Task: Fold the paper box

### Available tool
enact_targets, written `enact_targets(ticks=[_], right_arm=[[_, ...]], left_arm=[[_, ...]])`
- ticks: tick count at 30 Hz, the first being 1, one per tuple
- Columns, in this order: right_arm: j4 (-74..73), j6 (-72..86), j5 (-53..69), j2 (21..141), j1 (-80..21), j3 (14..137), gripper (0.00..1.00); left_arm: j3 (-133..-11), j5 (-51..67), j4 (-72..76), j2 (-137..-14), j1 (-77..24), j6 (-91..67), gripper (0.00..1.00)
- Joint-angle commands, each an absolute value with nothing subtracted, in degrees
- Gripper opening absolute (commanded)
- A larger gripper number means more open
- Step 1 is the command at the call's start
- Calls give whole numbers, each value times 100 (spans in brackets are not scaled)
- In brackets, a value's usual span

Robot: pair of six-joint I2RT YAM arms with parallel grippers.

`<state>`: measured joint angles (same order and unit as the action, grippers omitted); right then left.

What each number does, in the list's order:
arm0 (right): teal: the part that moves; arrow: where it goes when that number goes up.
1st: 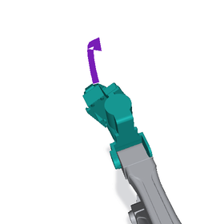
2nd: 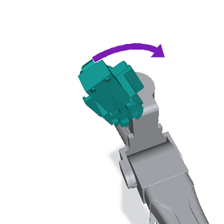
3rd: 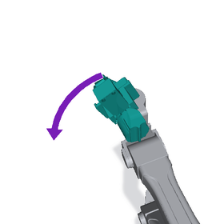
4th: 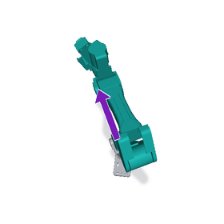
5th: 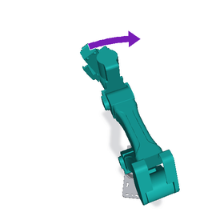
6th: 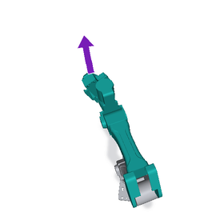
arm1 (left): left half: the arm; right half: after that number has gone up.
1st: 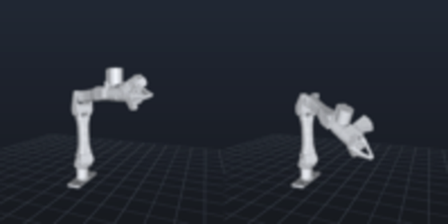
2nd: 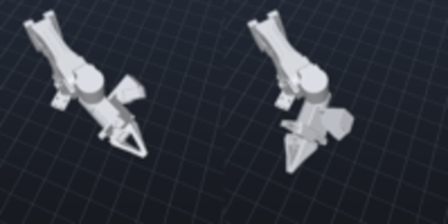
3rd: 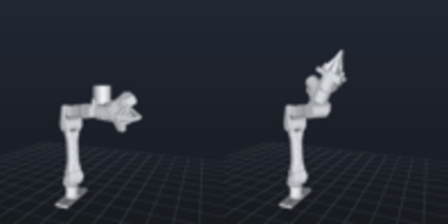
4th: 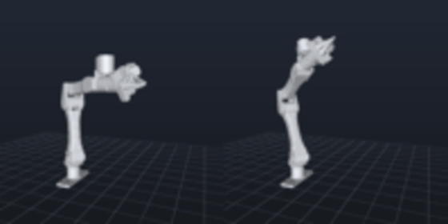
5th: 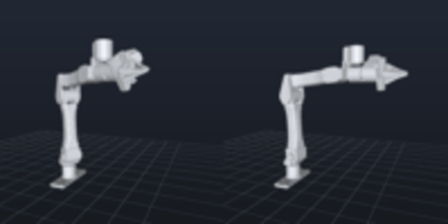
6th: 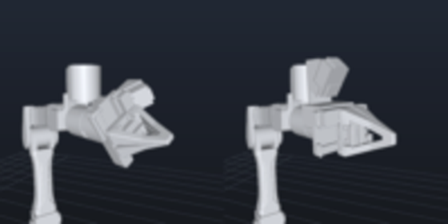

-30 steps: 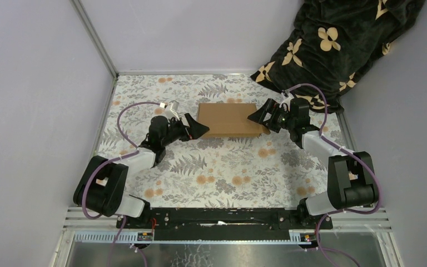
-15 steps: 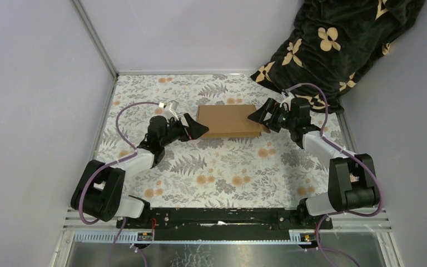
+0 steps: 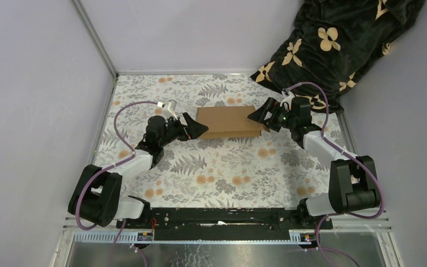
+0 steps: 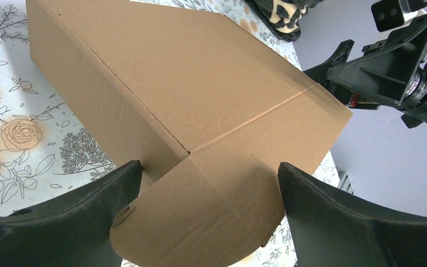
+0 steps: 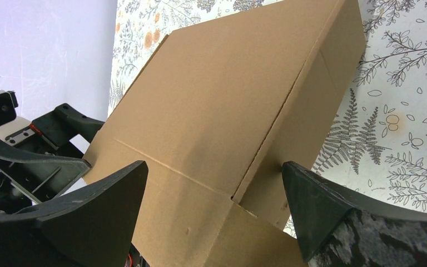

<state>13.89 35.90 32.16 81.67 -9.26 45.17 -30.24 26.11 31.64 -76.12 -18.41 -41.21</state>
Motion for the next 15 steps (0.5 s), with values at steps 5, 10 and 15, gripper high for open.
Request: enact_targets(ticks=[5,10,15], right_arm=[[1408,3661,3489,7859,-940,4867,100],[1348,3667,3503,7807,-941,4882,100],[1304,3661,3516,7749,-940,4887,100]], left_arm=[[-3222,2703,3220,-7445,-1915,-4099,99],[-3231,2698,3151,-7355,-1911,-4167,99],[-3314,2717,3006,-7304,-1911,-4299,99]])
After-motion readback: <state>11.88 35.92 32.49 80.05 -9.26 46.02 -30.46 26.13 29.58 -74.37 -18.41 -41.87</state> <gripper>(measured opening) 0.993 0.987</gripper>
